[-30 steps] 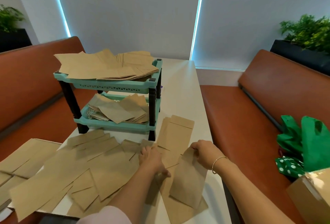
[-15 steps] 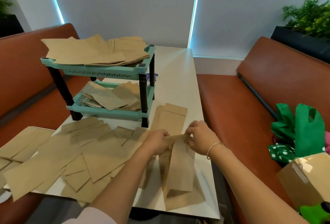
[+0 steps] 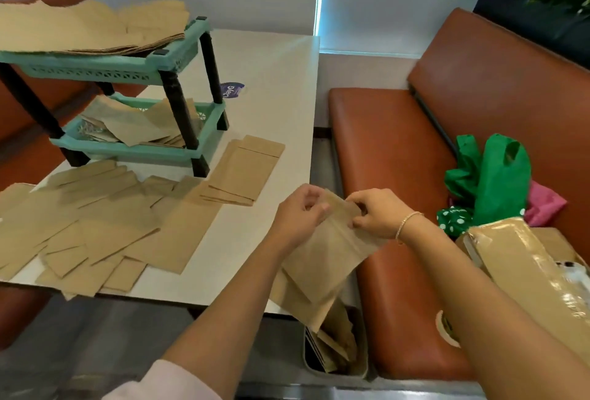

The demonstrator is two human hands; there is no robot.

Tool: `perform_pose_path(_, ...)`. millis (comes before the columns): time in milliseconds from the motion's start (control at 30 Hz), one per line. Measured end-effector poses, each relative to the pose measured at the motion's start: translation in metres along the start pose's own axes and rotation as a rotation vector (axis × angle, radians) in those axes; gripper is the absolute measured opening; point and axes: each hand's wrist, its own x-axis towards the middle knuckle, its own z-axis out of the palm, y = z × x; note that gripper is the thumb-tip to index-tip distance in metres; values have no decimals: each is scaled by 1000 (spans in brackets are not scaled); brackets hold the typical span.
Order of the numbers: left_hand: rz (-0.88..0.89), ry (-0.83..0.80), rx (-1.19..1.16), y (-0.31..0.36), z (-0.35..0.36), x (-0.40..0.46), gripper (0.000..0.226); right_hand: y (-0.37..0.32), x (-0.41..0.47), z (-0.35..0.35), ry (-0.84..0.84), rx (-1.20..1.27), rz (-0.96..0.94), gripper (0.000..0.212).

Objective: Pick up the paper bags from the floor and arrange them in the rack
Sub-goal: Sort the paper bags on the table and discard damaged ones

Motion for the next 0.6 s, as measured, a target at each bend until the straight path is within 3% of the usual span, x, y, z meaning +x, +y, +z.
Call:
perform_pose_path(67, -25, 51, -15, 2, 17, -3, 20, 23, -8, 6, -15, -42, 43, 17)
perform_pose_path(167, -50, 87, 41, 3, 34, -8, 28, 54, -17, 24, -25, -34, 149, 26)
perform_pose_path(267, -62, 105, 85, 0, 45, -12, 26, 72, -19, 56, -106, -47, 200, 25)
perform_pose_path(400, -59, 95, 174, -9, 53, -18, 19, 79, -18, 105, -178, -53, 221, 45)
perform_pose_path(600, -74, 117, 261, -29, 52, -15, 13, 82, -10, 172, -258, -59, 224, 39)
